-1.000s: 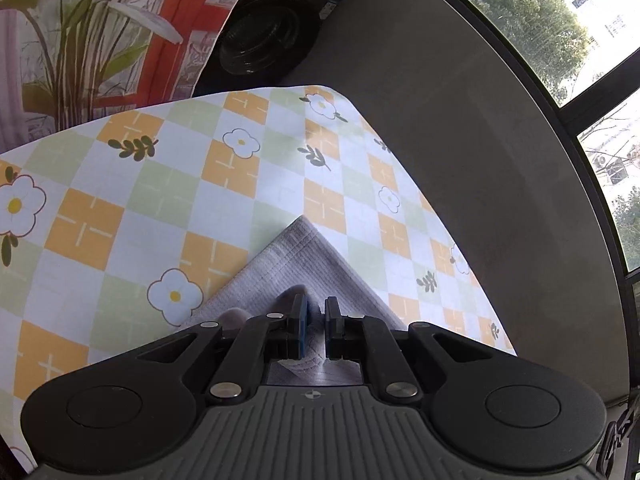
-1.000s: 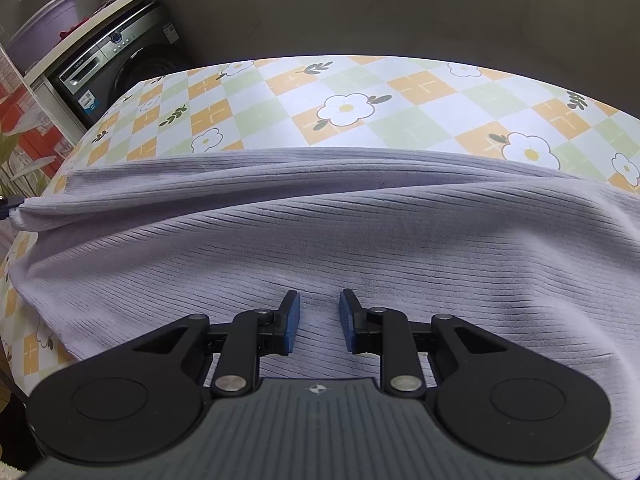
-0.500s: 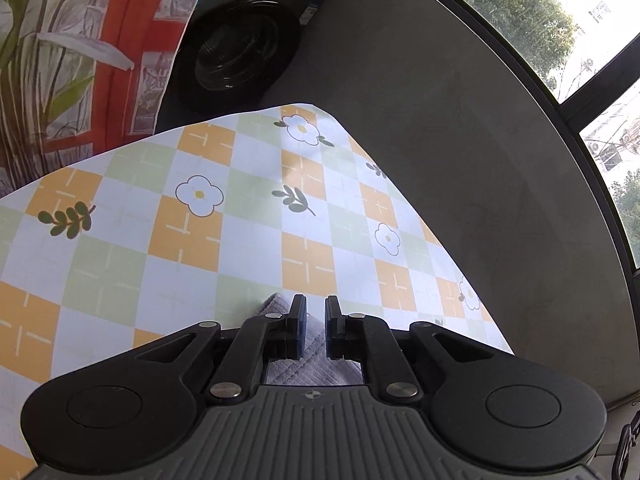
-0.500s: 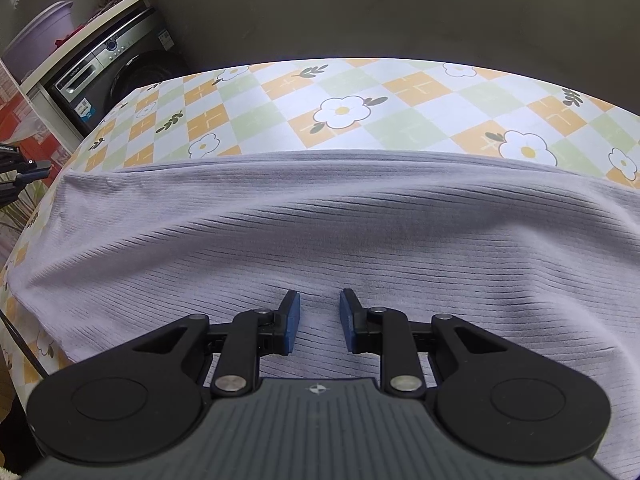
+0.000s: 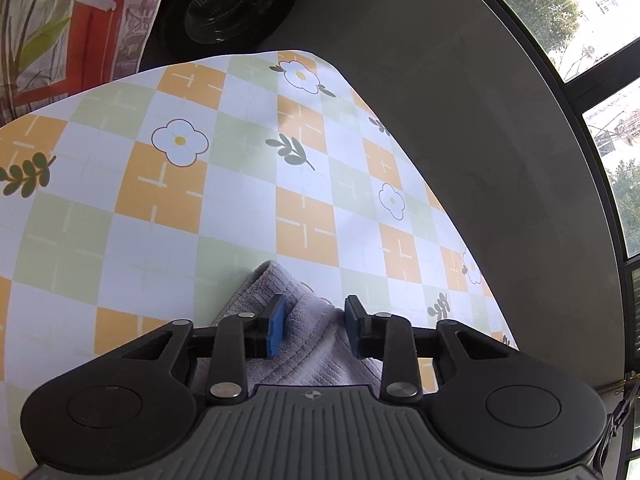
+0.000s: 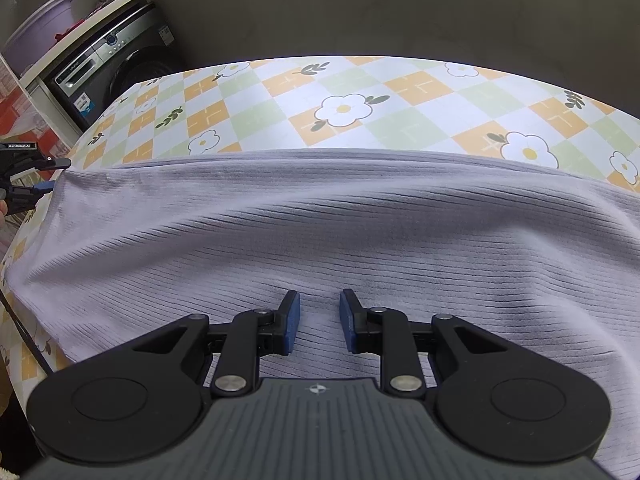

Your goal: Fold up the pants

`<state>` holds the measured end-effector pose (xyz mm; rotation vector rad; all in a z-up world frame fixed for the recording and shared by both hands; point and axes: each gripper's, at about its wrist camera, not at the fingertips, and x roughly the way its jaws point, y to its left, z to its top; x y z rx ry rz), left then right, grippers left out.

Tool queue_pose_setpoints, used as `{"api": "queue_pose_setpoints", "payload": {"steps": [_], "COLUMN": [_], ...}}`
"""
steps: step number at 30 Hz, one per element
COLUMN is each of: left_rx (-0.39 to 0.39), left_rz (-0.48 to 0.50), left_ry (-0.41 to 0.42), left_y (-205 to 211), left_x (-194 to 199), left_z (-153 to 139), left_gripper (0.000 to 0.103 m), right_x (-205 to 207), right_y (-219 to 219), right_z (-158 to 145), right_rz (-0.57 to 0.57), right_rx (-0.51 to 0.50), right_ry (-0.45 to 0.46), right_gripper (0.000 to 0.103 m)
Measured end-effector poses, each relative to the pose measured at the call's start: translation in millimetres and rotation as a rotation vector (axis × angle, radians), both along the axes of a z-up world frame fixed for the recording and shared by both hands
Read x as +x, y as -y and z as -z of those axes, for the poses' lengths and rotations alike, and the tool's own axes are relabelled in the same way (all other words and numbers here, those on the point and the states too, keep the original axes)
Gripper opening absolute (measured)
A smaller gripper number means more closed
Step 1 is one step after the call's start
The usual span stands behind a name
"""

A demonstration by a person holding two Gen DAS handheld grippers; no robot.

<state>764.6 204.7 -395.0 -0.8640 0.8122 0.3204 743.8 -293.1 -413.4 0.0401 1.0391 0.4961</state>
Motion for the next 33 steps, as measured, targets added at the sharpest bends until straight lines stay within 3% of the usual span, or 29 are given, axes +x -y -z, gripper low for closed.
{"api": "queue_pose_setpoints", "payload": {"steps": [3, 6, 11, 15, 19, 21, 26, 28, 30, 33], "left_rx": [0.063, 0.111, 0.078, 0.128, 0.166, 0.144, 0.150, 0.146, 0.122, 0.069], "left_rz": [0.031, 0.009, -0.083, -0.117, -0.172, -0.185, -0.110, -0.062, -0.014, 0.006], "left_ry": [0.026, 0.069, 0.162, 0.176, 0.125, 0.111, 0.076, 0.059, 0.046, 0.037], "left_y": [13, 24, 23, 18, -1, -11, -18, -16, -13, -12], "left_x": [-5, -19, -52, -58, -46, -42, -33, -27, -19, -10], "left_z": [-13, -28, -59, -79, -67, -57, -42, -35, -25, -9], "left_gripper": [0.010, 0.008, 0.008, 0.004, 0.001, 0.001, 0.004, 0.008, 0.022, 0.031], "right_x": [0, 0, -2, 3, 8, 8, 6, 6, 7, 6], "right_y": [1, 0, -5, -16, -28, -34, -36, -35, -34, -33], "right_z": [0, -1, -15, -16, -7, -4, -1, -1, 0, -1], "right_rz": [0.004, 0.005, -0.026, -0.050, -0.065, -0.077, -0.081, -0.077, -0.074, -0.070], "right_rx": [0.004, 0.001, 0.010, 0.009, -0.006, -0.015, -0.011, -0.007, -0.009, -0.006], "right_ry": [0.001, 0.002, 0.040, 0.041, 0.024, 0.019, 0.015, 0.012, 0.012, 0.011], "right_gripper": [0.025, 0.025, 0.025, 0.025, 0.025, 0.025, 0.026, 0.026, 0.025, 0.025]}}
